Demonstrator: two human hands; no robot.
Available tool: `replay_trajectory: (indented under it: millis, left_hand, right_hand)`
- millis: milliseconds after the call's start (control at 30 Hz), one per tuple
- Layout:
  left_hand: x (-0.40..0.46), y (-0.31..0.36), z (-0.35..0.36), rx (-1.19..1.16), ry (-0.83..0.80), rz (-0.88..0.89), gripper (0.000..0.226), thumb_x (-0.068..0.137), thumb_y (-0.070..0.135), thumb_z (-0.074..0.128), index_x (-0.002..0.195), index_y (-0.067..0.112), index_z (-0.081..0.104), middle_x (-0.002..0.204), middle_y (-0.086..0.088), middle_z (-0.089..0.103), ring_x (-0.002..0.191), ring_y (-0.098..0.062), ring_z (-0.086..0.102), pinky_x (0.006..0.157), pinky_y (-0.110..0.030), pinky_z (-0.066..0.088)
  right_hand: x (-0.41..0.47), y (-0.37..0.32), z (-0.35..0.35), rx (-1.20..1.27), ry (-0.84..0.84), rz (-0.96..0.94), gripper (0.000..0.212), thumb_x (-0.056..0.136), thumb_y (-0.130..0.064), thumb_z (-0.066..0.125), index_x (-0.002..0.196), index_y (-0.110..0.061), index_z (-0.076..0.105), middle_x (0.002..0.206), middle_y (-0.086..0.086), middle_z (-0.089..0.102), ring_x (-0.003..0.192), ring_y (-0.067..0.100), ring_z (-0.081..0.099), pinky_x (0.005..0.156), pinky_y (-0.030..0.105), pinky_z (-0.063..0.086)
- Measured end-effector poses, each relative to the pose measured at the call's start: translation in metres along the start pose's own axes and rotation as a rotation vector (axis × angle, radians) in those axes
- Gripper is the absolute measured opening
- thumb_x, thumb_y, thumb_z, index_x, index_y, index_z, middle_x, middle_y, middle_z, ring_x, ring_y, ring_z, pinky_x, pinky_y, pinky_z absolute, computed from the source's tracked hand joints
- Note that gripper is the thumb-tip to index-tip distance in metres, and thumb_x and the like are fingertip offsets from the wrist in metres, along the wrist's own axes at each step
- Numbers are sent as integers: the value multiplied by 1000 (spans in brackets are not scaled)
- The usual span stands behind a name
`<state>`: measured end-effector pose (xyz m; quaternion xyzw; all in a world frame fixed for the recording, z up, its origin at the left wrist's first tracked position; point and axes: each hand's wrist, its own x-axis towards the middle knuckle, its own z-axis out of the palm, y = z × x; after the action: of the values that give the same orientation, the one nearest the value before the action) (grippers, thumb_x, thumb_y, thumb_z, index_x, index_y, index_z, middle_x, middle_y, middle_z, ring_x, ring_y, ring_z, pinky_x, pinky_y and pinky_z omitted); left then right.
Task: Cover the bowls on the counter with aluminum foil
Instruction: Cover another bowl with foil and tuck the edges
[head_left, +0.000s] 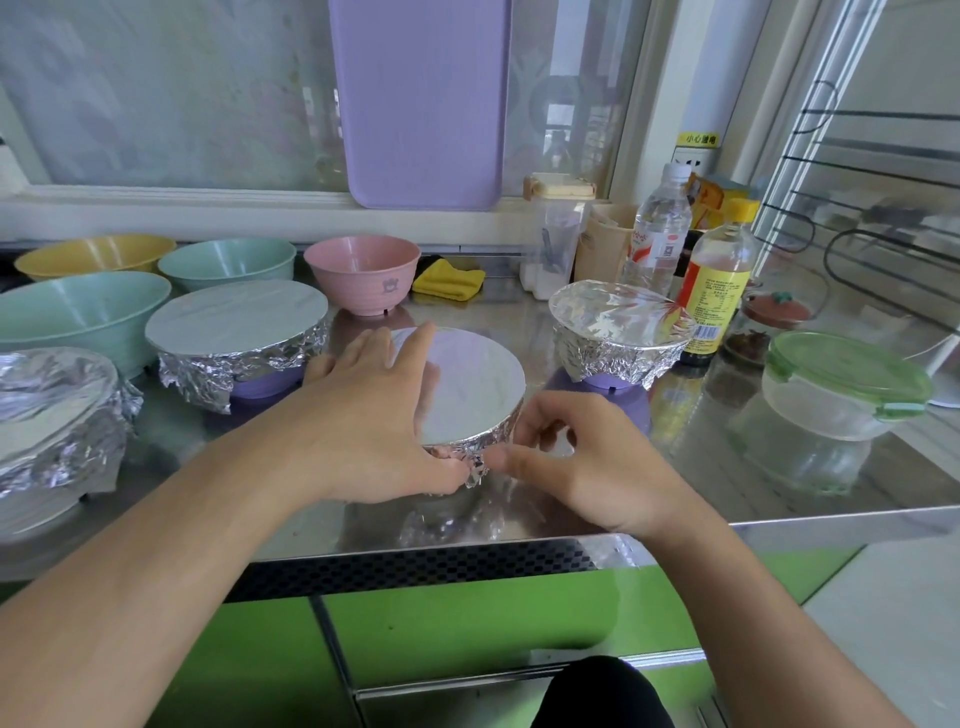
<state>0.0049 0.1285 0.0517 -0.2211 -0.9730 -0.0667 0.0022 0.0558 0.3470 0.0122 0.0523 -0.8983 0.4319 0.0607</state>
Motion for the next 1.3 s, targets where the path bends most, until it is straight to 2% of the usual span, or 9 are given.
replay_trajectory:
  millis: [167, 467, 567, 667, 833, 967, 1133, 1200, 1300]
  left_hand:
    - [1, 0, 1, 6, 12, -1, 133, 61, 89, 60, 160, 36, -12, 162, 0, 20, 157, -20, 9, 123, -46, 18]
    - [-2, 4, -3, 39, -43, -21, 134, 69, 84, 64, 160, 33, -19, 170, -6, 5, 160, -19, -4, 125, -45, 9]
    - [-3, 5, -4, 33, -55, -24, 133, 71, 82, 66, 161, 33, -19, 171, -6, 3, 160, -18, -6, 125, -44, 7]
    - [-4, 6, -6, 25, -66, -21, 133, 72, 80, 67, 161, 32, -19, 170, -7, 5, 160, -18, -5, 125, -44, 8]
    - [-2, 4, -5, 23, -76, -22, 134, 70, 82, 64, 160, 33, -22, 169, -6, 4, 160, -19, -6, 125, -46, 8]
    - [-1, 4, -3, 15, -50, -15, 134, 70, 83, 63, 160, 33, -22, 170, -7, 1, 160, -20, -6, 126, -45, 8]
    - [-4, -8, -3, -85, -36, 45, 139, 56, 84, 71, 157, 45, -16, 169, 11, -12, 160, -30, 7, 125, -46, 23]
    - [-7, -14, -6, -157, -15, 83, 143, 55, 76, 84, 158, 46, -11, 161, 28, -20, 157, -17, 10, 121, -35, 28]
    - [-9, -22, -2, -294, 25, 70, 149, 58, 59, 96, 161, 40, -9, 154, 37, -22, 142, 9, 6, 110, -12, 18]
  right_hand:
    - [-4, -8, 13, 1, 116, -66, 26, 79, -44, 89, 70, -22, 79, 55, -16, 63, 51, 1, 52, 53, 13, 33]
    - [-10, -5, 25, 9, 169, -83, 14, 85, -25, 86, 73, -19, 81, 64, -16, 72, 57, -2, 65, 60, 15, 44]
    - [-9, -2, 28, 64, 180, -51, 14, 82, -20, 87, 70, -20, 80, 67, -13, 75, 62, 2, 70, 65, 24, 54]
    - [-6, 0, 33, 99, 211, -10, 19, 76, -17, 91, 67, -20, 75, 66, -9, 74, 64, 10, 71, 68, 32, 59]
    - [-2, 2, 39, -52, 323, -2, 43, 64, -33, 97, 66, -21, 56, 64, -11, 67, 60, 11, 58, 56, 28, 47]
    - [-4, 5, 43, -166, 311, -3, 56, 62, -41, 96, 73, -25, 44, 61, -10, 59, 62, 14, 53, 60, 41, 47]
    - [3, 11, 16, -9, 256, -21, 39, 74, -6, 73, 101, -21, 50, 98, -2, 61, 89, 13, 59, 74, 23, 48]
    - [6, 6, 3, 255, 248, -5, 53, 69, -10, 64, 121, -18, 53, 117, -2, 62, 105, 8, 62, 81, 16, 47]
    - [11, 1, 0, 579, 101, 28, 68, 71, -22, 63, 139, -26, 54, 137, -3, 61, 127, 2, 57, 99, 20, 47]
